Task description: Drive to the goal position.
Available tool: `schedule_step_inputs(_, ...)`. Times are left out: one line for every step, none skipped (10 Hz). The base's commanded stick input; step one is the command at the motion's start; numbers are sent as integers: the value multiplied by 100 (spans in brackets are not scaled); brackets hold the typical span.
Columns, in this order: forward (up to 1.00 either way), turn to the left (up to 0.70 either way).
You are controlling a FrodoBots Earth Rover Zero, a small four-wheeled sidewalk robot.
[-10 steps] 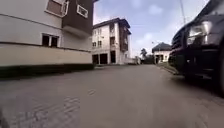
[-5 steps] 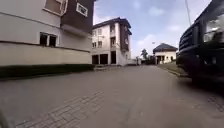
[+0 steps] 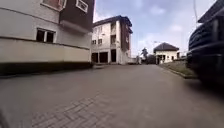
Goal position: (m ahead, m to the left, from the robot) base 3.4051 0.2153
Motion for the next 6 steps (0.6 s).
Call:
schedule_step_inputs(70,0)
schedule_step_inputs(70,0)
schedule_step_inputs(70,0)
schedule_step_inputs(70,0)
schedule_step_inputs(70,0)
schedule_step_inputs(70,0)
